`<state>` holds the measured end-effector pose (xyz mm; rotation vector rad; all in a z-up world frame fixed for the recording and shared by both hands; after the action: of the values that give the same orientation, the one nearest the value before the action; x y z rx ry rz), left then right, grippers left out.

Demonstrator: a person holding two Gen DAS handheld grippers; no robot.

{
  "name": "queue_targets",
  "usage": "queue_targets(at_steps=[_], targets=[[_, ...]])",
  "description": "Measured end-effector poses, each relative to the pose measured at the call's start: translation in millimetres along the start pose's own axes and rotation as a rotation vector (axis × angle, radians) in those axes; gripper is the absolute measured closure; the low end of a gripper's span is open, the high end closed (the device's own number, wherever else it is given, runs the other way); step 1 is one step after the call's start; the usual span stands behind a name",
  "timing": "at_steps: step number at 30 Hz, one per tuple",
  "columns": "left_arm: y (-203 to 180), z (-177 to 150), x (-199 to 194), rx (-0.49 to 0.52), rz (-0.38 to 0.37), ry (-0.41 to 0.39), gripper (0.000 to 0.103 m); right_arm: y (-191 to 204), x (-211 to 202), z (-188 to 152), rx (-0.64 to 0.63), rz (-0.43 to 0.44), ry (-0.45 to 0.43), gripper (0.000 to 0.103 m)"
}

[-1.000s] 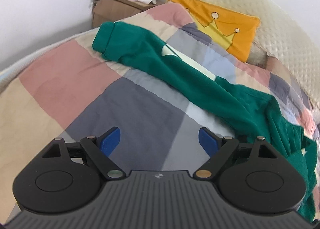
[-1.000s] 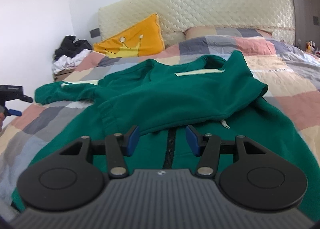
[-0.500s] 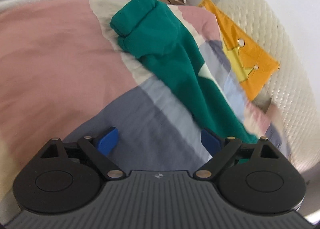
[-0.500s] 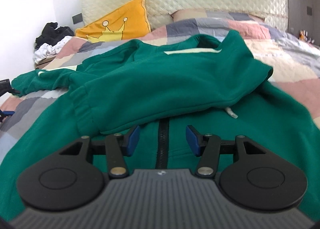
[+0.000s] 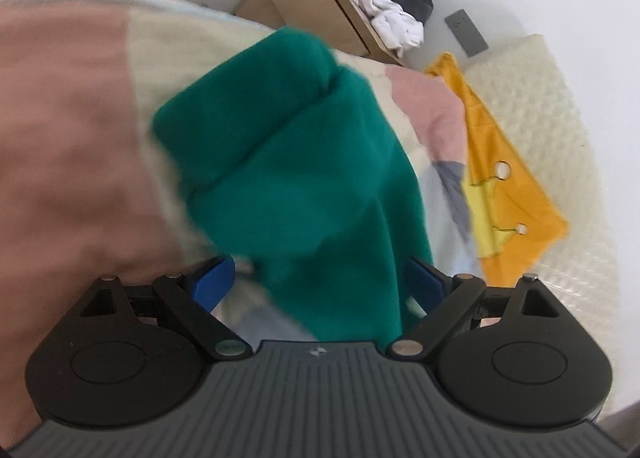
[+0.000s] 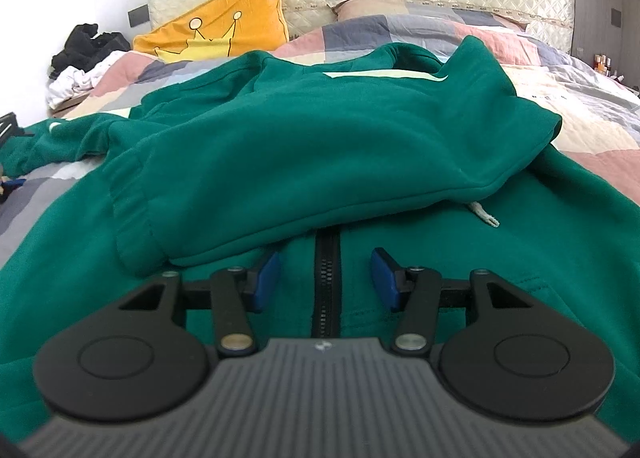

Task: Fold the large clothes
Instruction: 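Grasp the sleeve cuff with the left gripper and lift it, then carry the held sleeve with the left gripper across the hoodie body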

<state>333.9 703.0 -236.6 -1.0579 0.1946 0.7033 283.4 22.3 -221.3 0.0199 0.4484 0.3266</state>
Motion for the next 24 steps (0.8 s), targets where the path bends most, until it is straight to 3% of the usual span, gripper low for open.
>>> queue_targets(at_steps=[6, 8, 9, 10, 12, 18, 24], targets=[[-20, 3, 27, 0.148, 0.149, -0.090, 0.014, 1, 8, 1, 0.003, -0.011, 0.005, 0.050], [-29, 2, 34, 0.242, 0.234, -0.113, 0.027, 2, 9, 1, 0.004, -0.014, 0.002, 0.050], [-32, 3, 38, 0.279, 0.273, -0.119, 0.040, 2, 9, 1, 0.006, -0.015, 0.003, 0.050], [-35, 4, 38, 0.312, 0.303, -0.132, 0.065, 2, 9, 1, 0.007, -0.015, 0.002, 0.050], [-47, 8, 30, 0.358, 0.285, -0.185, 0.086, 2, 8, 1, 0.011, -0.016, 0.001, 0.050], [-113, 10, 8, 0.609, 0.284, -0.263, 0.091, 0, 2, 8, 0.015, -0.027, -0.022, 0.050], [-186, 13, -35, 0.712, 0.222, -0.310, 0.092, -6, -4, 17, 0.088, 0.002, -0.033, 0.050]])
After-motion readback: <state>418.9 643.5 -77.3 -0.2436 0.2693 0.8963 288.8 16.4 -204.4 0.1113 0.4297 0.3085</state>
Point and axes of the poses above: each gripper's, at about its wrist camera, not at the fingertips, and x roughly the way its jaws point, y to its left, z to its top, the point moved 6 cm from there along x, roughly the way its jaws point, and after that the axes turned 9 degrees about -y, right-handed, at the moved point
